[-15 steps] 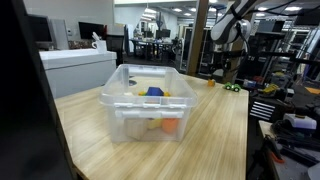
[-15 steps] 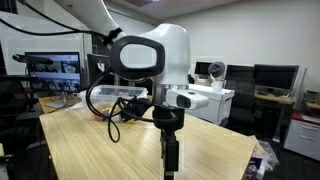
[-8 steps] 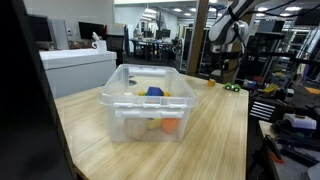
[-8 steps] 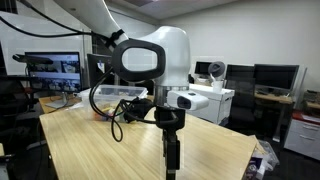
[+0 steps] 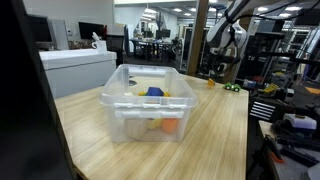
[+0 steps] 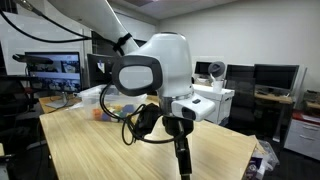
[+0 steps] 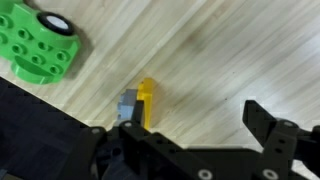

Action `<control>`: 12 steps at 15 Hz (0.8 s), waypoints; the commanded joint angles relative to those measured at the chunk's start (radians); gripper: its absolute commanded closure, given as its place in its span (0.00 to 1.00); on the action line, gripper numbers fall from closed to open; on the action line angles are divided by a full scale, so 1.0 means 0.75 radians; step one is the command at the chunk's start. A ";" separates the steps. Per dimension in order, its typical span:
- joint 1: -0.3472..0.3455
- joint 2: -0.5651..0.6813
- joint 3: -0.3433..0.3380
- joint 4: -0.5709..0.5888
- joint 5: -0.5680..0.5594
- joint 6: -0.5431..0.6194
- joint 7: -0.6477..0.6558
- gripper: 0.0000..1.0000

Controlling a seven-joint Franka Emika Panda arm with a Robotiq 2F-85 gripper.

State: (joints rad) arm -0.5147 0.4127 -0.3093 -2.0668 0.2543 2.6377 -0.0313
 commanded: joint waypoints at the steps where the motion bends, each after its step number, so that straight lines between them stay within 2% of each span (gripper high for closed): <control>1: -0.097 0.082 0.080 0.053 0.142 0.108 -0.075 0.00; 3: -0.084 0.083 0.049 0.054 0.089 0.092 -0.022 0.00; 12: -0.067 0.039 0.003 0.108 0.040 0.006 0.021 0.00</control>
State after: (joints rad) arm -0.5689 0.4608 -0.2860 -1.9790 0.3111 2.6782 -0.0445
